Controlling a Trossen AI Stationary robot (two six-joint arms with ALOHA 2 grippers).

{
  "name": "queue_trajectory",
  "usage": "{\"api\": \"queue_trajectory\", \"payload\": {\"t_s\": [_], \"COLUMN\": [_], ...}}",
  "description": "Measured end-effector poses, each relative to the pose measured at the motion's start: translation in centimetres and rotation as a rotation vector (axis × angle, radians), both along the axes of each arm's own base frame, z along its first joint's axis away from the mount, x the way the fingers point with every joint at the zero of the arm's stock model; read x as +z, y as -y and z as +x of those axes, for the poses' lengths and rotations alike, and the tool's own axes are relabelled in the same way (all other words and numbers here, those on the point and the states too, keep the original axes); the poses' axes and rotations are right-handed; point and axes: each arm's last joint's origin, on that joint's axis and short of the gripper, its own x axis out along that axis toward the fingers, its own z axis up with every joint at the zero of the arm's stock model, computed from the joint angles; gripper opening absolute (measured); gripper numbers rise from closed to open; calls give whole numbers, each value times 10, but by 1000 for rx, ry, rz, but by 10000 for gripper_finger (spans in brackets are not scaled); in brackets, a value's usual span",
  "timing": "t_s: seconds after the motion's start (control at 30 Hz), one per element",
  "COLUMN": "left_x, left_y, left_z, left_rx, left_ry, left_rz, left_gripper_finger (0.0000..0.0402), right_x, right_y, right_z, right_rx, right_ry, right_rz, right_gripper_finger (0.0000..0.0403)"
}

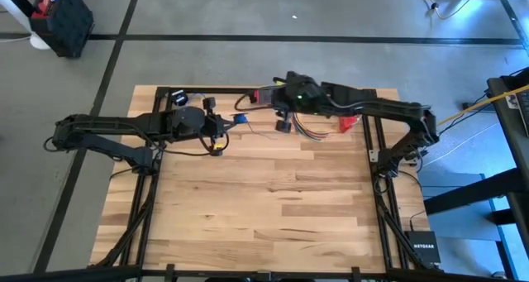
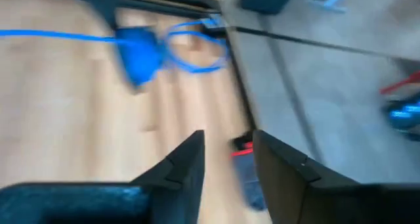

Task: Coil cords
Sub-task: Coil the blue wire on the black spool

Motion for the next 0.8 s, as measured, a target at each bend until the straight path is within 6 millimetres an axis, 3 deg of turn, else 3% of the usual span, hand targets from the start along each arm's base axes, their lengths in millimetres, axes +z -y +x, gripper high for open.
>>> {"api": "queue_trajectory", "payload": {"t_s": [0.1,0.23,0.43,0.8], "left_x": [0,0,0,0], "left_y": [0,0,0,0], "left_z": [0,0,0,0], "left_rx": [1,2,8,9], "left_ry": [1,2,8,7], "left_rz": [0,-4,-13,-15], "left_gripper_finger": [1,1,1,1], "right_x": [5,1,-7,-6], "right_y": [-7,-22,-47,-70], "right_z": [-13,-10,4,3], "right_rx": [108,239,251,221], "right_ry": [-10,-17,-22,-50], "right_rz": [135,248,168,66], "right_gripper_finger": [143,147,147,147]}}
